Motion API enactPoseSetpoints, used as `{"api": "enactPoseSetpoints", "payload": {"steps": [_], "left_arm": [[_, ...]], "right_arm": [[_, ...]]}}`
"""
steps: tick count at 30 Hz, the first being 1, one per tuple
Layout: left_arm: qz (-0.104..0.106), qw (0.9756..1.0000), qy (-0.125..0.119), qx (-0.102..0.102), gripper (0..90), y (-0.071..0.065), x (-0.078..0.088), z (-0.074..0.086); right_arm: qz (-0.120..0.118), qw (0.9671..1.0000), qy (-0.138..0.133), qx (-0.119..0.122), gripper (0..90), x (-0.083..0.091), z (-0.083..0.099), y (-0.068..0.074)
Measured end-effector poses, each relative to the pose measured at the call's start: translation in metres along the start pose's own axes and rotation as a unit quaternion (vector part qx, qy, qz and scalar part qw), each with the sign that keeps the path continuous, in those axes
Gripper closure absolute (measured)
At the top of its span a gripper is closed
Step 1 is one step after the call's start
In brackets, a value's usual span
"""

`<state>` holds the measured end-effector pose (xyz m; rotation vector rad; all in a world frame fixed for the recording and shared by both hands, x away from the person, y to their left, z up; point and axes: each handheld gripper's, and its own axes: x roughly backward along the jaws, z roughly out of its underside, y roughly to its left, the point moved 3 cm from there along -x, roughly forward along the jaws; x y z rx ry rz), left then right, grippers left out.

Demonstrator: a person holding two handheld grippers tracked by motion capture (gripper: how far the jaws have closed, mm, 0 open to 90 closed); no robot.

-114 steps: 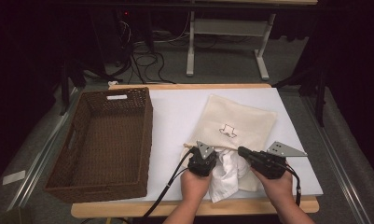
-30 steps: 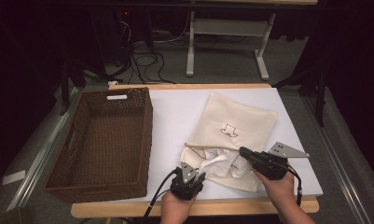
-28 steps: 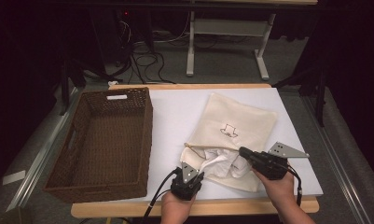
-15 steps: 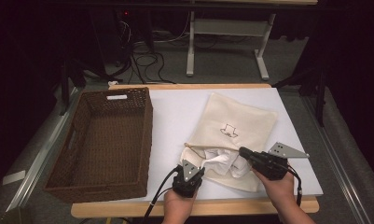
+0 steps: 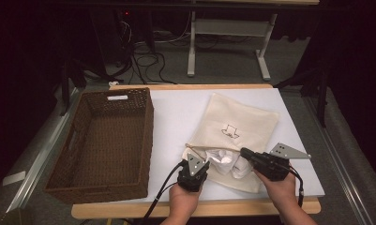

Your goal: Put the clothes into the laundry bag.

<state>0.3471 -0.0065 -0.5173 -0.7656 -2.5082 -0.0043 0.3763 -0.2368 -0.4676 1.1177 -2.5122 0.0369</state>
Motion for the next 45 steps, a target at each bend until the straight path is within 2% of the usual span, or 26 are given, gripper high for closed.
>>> {"api": "enactPoseSetpoints", "payload": {"steps": [3, 13, 20, 29, 32, 36, 37, 39, 40, 42, 45], "left_arm": [[0.003, 1.0, -0.005, 0.005, 88.0, -0.002, -0.003, -0.003], [0.0, 1.0, -0.005, 0.006, 88.0, -0.005, -0.012, -0.011], [-0.012, 0.9999, 0.001, 0.008, 87.9, -0.015, -0.037, -0.02], [-0.01, 0.9999, 0.004, 0.009, 87.6, -0.021, -0.056, -0.026], [-0.016, 0.9998, 0.005, 0.007, 86.7, -0.023, -0.064, -0.029], [-0.016, 0.9998, 0.008, -0.005, 79.7, -0.024, -0.07, -0.029], [-0.015, 0.9998, 0.009, -0.007, 76.7, -0.023, -0.069, -0.028], [-0.017, 0.9998, 0.013, -0.007, 63.4, -0.02, -0.065, -0.027], [-0.022, 0.9995, 0.019, -0.009, 63.4, -0.018, -0.062, -0.026], [-0.027, 0.9994, 0.02, -0.003, 54.8, -0.014, -0.055, -0.025], [-0.035, 0.999, 0.025, -0.011, 47.6, -0.007, -0.044, -0.02]], "right_arm": [[-0.001, 1.0, -0.001, 0.003, 87.9, 0.0, 0.0, 0.0], [0.001, 1.0, -0.001, 0.001, 87.9, 0.0, -0.001, 0.001], [0.001, 1.0, -0.002, 0.0, 87.9, 0.0, -0.001, 0.001], [-0.001, 1.0, -0.001, 0.0, 87.9, 0.001, -0.001, 0.0], [-0.002, 1.0, -0.001, -0.001, 87.9, 0.001, -0.001, 0.0], [-0.001, 1.0, -0.002, -0.002, 87.9, 0.002, 0.0, -0.001], [-0.001, 1.0, -0.002, -0.003, 87.9, 0.002, 0.0, -0.001], [-0.001, 1.0, -0.002, -0.004, 87.9, 0.002, 0.0, -0.001], [-0.001, 1.0, -0.002, -0.004, 87.9, 0.002, 0.0, -0.001], [-0.001, 1.0, -0.001, -0.003, 87.9, 0.003, 0.0, -0.001], [0.0, 1.0, -0.002, 0.0, 87.9, 0.003, 0.0, 0.0]]}}
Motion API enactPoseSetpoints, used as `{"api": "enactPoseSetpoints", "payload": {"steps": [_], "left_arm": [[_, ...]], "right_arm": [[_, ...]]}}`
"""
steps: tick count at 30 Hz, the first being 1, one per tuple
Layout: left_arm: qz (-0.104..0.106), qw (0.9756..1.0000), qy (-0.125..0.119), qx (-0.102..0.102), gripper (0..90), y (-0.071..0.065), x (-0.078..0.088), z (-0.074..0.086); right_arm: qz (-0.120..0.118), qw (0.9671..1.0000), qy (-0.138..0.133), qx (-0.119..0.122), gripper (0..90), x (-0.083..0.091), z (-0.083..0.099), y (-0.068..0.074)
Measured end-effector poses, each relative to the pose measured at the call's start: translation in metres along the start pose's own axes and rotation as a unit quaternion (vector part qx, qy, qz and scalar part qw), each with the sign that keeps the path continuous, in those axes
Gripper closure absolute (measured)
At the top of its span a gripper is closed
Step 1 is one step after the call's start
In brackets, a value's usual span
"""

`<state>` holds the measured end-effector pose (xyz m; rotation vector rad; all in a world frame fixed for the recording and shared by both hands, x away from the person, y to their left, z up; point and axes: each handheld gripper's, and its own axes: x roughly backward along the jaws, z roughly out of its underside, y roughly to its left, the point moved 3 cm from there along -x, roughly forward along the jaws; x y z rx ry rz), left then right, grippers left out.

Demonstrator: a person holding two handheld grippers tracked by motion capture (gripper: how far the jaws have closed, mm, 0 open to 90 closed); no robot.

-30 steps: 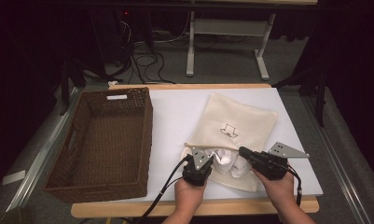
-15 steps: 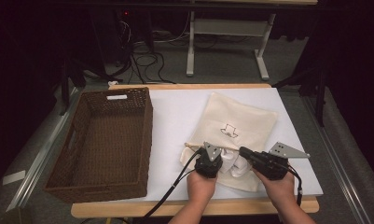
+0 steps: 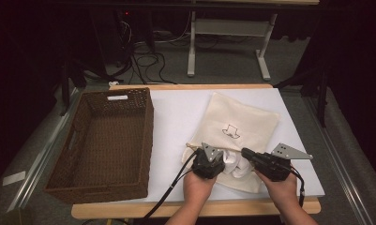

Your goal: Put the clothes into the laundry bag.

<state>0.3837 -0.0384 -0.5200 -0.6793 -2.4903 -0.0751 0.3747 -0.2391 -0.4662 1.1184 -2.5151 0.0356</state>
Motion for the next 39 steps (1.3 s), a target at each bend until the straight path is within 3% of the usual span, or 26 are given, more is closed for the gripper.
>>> {"api": "enactPoseSetpoints", "payload": {"steps": [3, 11, 13, 16, 21, 22, 23, 26, 28, 29, 30, 33, 35, 39], "left_arm": [[0.0, 1.0, 0.002, 0.007, 42.8, 0.007, 0.01, 0.007], [0.005, 0.9999, 0.002, 0.01, 45.2, 0.016, 0.035, 0.026], [0.014, 0.9998, -0.006, 0.012, 48.7, 0.014, 0.042, 0.029], [0.04, 0.9989, -0.024, 0.01, 48.6, 0.001, 0.051, 0.033], [0.061, 0.9978, -0.022, -0.008, 39.1, -0.02, 0.048, 0.034], [0.061, 0.9979, -0.018, -0.011, 31.9, -0.024, 0.043, 0.032], [0.071, 0.9975, -0.007, -0.005, 30.6, -0.028, 0.033, 0.028], [0.072, 0.9973, 0.008, -0.002, 30.1, -0.029, 0.021, 0.023], [0.081, 0.9965, 0.017, 0.006, 44.9, -0.027, 0.013, 0.019], [0.086, 0.9961, 0.016, 0.012, 44.9, -0.025, 0.009, 0.016], [0.084, 0.9963, 0.013, 0.013, 51.4, -0.024, 0.006, 0.014], [0.069, 0.9975, 0.008, -0.004, 72.7, -0.022, -0.001, 0.008], [0.06, 0.9981, 0.006, -0.009, 81.8, -0.023, -0.005, 0.004], [0.047, 0.9988, 0.003, -0.01, 85.7, -0.023, -0.012, -0.002]], "right_arm": [[0.001, 1.0, -0.001, 0.001, 87.9, 0.0, -0.001, 0.0], [0.002, 1.0, -0.001, 0.001, 87.9, 0.001, 0.0, 0.0], [0.002, 1.0, -0.001, 0.001, 87.9, 0.001, 0.0, 0.0], [0.002, 1.0, -0.001, 0.002, 87.9, 0.001, -0.001, 0.001], [0.003, 1.0, -0.001, 0.002, 87.9, 0.001, -0.001, 0.001], [0.003, 1.0, -0.001, 0.003, 87.9, 0.001, 0.0, 0.001], [0.003, 1.0, 0.0, 0.003, 87.9, 0.0, 0.0, 0.001], [0.003, 1.0, 0.0, 0.002, 87.9, 0.0, 0.0, 0.001], [0.001, 1.0, -0.001, 0.002, 87.9, 0.001, 0.0, 0.0], [0.001, 1.0, -0.001, 0.002, 87.9, 0.001, 0.0, 0.0], [0.001, 1.0, -0.001, 0.002, 87.9, 0.001, 0.0, 0.0], [0.002, 1.0, -0.001, 0.001, 87.9, 0.001, 0.0, 0.0], [0.001, 1.0, -0.001, 0.002, 87.9, 0.001, 0.0, 0.001], [0.001, 1.0, -0.002, 0.001, 87.9, 0.001, 0.0, 0.001]]}}
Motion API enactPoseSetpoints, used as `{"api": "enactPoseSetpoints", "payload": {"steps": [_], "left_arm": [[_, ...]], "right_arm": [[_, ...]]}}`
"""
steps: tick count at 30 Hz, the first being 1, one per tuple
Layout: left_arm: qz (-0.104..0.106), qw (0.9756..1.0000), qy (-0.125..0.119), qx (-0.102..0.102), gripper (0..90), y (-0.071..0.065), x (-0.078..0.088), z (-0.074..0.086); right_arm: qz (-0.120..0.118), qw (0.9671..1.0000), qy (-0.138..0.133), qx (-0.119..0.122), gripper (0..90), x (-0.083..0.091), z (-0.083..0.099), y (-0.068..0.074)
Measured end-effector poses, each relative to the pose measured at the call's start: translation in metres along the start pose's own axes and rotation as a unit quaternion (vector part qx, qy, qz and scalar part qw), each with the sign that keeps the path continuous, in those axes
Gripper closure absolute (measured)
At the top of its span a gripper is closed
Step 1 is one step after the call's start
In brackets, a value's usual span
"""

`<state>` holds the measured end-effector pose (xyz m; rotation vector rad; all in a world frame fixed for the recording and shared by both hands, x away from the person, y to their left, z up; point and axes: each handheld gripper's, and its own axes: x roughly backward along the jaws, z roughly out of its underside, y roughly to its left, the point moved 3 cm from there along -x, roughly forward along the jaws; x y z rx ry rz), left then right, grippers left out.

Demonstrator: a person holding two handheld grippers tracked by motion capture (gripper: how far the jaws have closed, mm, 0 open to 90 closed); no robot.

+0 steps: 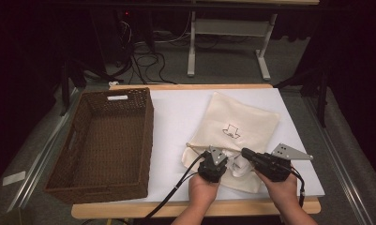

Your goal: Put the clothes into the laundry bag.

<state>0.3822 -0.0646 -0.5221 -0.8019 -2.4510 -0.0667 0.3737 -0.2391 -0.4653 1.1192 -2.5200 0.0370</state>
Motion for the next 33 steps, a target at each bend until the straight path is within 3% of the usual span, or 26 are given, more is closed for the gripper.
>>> {"api": "enactPoseSetpoints", "payload": {"steps": [2, 5, 10, 12, 14, 16, 22, 28, 33], "left_arm": [[-0.005, 1.0, 0.0, 0.002, 86.1, 0.001, -0.004, -0.003], [0.0, 0.9998, -0.01, 0.02, 86.3, 0.002, -0.011, -0.01], [-0.008, 0.9998, -0.016, 0.0, 85.4, -0.007, -0.027, -0.02], [-0.009, 0.9998, -0.02, -0.001, 81.7, -0.009, -0.031, -0.02], [0.001, 0.9999, -0.012, 0.004, 71.6, -0.009, -0.033, -0.018], [0.005, 0.9999, -0.009, 0.004, 60.0, -0.009, -0.031, -0.016], [0.015, 0.9997, -0.016, 0.008, 48.4, -0.006, -0.008, -0.009], [0.021, 0.9996, -0.019, 0.008, 47.2, -0.004, 0.009, 0.0], [0.04, 0.9991, -0.012, 0.004, 54.6, -0.007, 0.01, 0.005]], "right_arm": [[0.001, 1.0, 0.0, -0.001, 87.9, 0.0, 0.0, 0.0], [0.002, 1.0, -0.001, 0.0, 87.9, 0.0, 0.0, -0.001], [0.004, 1.0, -0.001, -0.004, 87.9, 0.001, 0.001, -0.003], [0.002, 1.0, -0.001, -0.003, 87.9, 0.0, 0.001, -0.003], [0.002, 1.0, 0.001, -0.006, 87.9, 0.0, 0.001, -0.003], [0.002, 1.0, 0.001, -0.005, 87.9, 0.001, 0.002, -0.003], [0.002, 1.0, -0.002, -0.005, 87.9, 0.002, 0.001, -0.003], [0.004, 1.0, -0.001, -0.003, 87.9, 0.001, 0.001, -0.002], [0.004, 1.0, 0.001, -0.002, 87.9, 0.001, 0.001, -0.003]]}}
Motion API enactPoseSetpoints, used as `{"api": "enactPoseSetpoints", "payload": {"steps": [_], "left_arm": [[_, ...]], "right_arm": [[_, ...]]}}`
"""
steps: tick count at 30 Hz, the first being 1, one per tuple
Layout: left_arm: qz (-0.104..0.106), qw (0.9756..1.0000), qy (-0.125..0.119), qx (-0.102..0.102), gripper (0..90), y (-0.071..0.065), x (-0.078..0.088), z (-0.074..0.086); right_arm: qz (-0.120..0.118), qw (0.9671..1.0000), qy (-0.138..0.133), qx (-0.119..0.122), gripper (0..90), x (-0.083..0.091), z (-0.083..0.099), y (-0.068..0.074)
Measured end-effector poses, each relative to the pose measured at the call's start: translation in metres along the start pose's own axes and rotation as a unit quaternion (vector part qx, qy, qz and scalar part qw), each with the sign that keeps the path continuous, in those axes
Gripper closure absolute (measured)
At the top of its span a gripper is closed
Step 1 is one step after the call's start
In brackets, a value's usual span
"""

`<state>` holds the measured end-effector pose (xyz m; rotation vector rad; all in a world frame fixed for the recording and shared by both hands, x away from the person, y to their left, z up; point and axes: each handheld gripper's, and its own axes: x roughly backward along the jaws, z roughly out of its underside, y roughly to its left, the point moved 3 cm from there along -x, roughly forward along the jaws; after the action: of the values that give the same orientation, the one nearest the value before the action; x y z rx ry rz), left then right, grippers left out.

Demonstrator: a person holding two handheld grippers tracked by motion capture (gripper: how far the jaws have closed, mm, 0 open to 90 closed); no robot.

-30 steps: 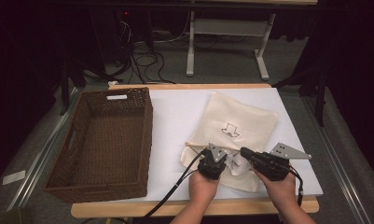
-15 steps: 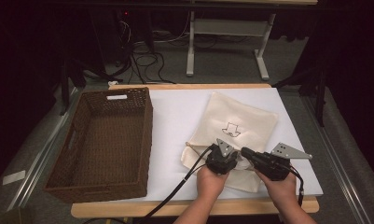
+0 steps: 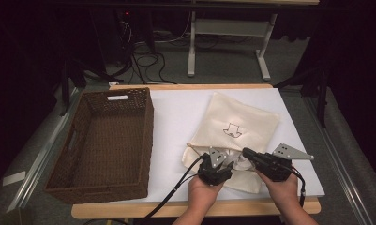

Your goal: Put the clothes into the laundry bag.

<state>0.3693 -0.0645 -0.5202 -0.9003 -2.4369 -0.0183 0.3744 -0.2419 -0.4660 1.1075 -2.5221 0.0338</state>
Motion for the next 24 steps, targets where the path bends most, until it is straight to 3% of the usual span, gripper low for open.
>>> {"api": "enactPoseSetpoints", "payload": {"steps": [4, 6, 8, 14, 16, 21, 24], "left_arm": [[0.001, 0.9999, 0.014, 0.008, 72.2, -0.005, -0.01, 0.0], [-0.007, 0.9999, 0.008, 0.013, 84.5, -0.004, -0.015, -0.005], [-0.012, 0.9997, 0.005, 0.019, 89.2, -0.002, -0.021, -0.011], [-0.018, 0.9998, -0.001, 0.006, 89.5, -0.005, -0.042, -0.028], [-0.011, 0.9998, -0.002, 0.017, 86.4, -0.006, -0.045, -0.026], [-0.004, 1.0, -0.004, 0.007, 66.8, -0.006, -0.031, -0.019], [0.002, 0.9999, -0.011, 0.005, 61.1, -0.005, -0.02, -0.016]], "right_arm": [[0.0, 1.0, 0.0, 0.0, 87.9, 0.0, 0.0, 0.0], [0.001, 1.0, -0.001, -0.001, 87.9, 0.0, 0.0, 0.0], [0.001, 1.0, -0.001, -0.003, 87.9, 0.0, 0.0, 0.0], [-0.002, 1.0, -0.002, -0.006, 87.9, -0.001, 0.0, -0.003], [0.0, 1.0, -0.002, -0.008, 87.9, -0.001, 0.0, -0.004], [-0.001, 1.0, 0.0, -0.006, 87.9, -0.002, 0.001, -0.003], [-0.002, 1.0, 0.002, -0.003, 87.9, -0.003, 0.001, -0.003]]}}
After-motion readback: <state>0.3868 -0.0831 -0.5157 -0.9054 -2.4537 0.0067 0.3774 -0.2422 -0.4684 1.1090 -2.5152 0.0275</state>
